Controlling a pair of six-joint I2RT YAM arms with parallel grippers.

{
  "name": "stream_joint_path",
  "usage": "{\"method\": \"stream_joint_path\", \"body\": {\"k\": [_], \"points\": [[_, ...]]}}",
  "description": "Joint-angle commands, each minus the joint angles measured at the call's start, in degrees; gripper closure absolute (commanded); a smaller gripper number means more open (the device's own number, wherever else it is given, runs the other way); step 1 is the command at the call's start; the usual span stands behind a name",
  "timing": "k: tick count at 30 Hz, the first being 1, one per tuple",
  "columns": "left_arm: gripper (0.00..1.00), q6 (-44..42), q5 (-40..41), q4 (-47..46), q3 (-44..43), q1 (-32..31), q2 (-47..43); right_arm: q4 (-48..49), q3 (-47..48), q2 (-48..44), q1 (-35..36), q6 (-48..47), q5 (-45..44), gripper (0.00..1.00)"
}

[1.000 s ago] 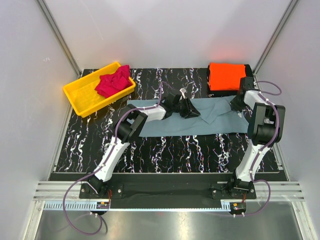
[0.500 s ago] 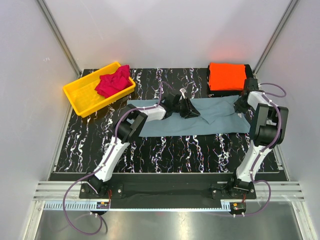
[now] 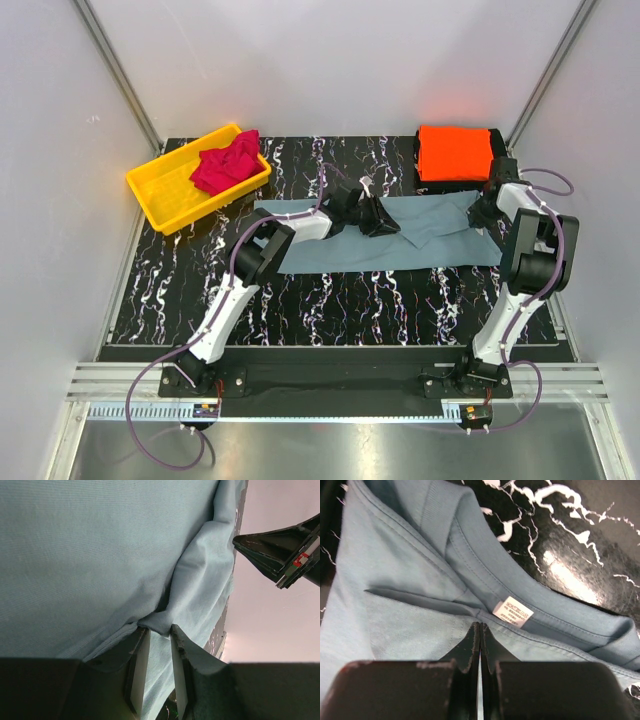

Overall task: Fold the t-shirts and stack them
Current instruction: Fold the tshirt

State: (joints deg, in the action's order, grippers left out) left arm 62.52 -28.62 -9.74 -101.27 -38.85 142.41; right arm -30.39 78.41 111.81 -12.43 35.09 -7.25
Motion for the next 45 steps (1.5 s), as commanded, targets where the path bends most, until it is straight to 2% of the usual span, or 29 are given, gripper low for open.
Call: {"method": "stream_joint_path", "body": {"k": [1,11,16,19,23,29,34,38,45], "points": [[0.7,-2.5,3.2,5.5,-0.3,1.2,1.0,-2.6,0.9,-3.1,-1.1,-0.3,1.1,1.0],[0.69,-2.7,3.5,6.2,-0.5,1.2,0.9,-3.1,0.3,-1.2,-1.3,-2.3,-1.5,1.0],[0.64,-4.2,2.0,7.3,-0.2,1.2,-1.7,-3.2,2.0,-4.4,-1.2,-3.7,-1.0,0.82],[0.61,-8.4,3.1,11.8,-0.6,1.2,-6.3,-5.7,2.9,-7.8,-1.2,-3.8,0.1,0.76],[0.58,-13.6,5.7,16.5,1.9,1.8,-14.9,-6.3,2.0,-12.0,-0.6,-2.8,7.0,0.72],[0.56,-19.4,8.5,21.3,11.0,3.6,-24.4,0.7,-1.6,-11.0,4.5,-0.8,20.7,0.79],[0.58,-23.6,14.8,24.5,24.0,7.2,-32.0,5.2,-1.9,-4.5,7.9,-0.6,25.0,0.83],[0.59,-22.9,17.4,24.7,35.1,10.0,-35.8,6.4,-6.1,-2.2,8.2,-1.4,24.6,0.84],[0.58,-18.8,23.4,24.9,47.0,10.7,-44.0,6.0,-8.2,-3.3,8.2,-3.8,20.3,0.82]]}}
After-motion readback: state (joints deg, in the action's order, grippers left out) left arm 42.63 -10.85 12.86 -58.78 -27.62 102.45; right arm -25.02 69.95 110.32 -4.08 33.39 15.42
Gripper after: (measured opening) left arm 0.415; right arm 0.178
